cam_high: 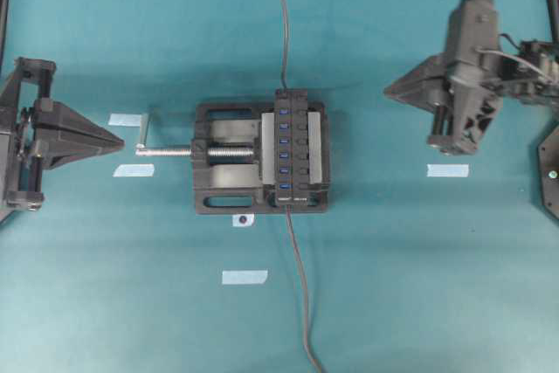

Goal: Insert the USB into the front port of the fixed hub.
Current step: 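Move the right gripper over the hub toward the plugged black cable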

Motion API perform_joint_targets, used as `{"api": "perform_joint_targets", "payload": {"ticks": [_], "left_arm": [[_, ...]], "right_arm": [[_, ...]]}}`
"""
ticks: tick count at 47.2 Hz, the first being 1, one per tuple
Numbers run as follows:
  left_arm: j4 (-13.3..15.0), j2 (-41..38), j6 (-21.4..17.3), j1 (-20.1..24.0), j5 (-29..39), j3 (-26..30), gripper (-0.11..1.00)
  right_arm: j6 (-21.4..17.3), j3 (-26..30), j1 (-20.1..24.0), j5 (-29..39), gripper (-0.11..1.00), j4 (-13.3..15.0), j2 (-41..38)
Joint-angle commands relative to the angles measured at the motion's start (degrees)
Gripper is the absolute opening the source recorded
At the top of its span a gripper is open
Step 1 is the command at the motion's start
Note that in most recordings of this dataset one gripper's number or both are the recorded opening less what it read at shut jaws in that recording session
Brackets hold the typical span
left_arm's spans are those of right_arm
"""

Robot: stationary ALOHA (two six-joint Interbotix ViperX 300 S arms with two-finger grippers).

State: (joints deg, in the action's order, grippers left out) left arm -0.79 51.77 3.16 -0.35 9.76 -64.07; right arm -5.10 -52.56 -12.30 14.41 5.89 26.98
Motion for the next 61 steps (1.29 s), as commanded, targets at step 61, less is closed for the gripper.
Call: {"api": "perform_joint_targets", "payload": {"ticks": [61], "left_arm": [[-0.2,0.6,-0.2,0.0,0.6,1.3,0.0]], "right_arm": [[7.2,14.6,-1.6,-9.5,-0.02,0.0,-24.5]]}}
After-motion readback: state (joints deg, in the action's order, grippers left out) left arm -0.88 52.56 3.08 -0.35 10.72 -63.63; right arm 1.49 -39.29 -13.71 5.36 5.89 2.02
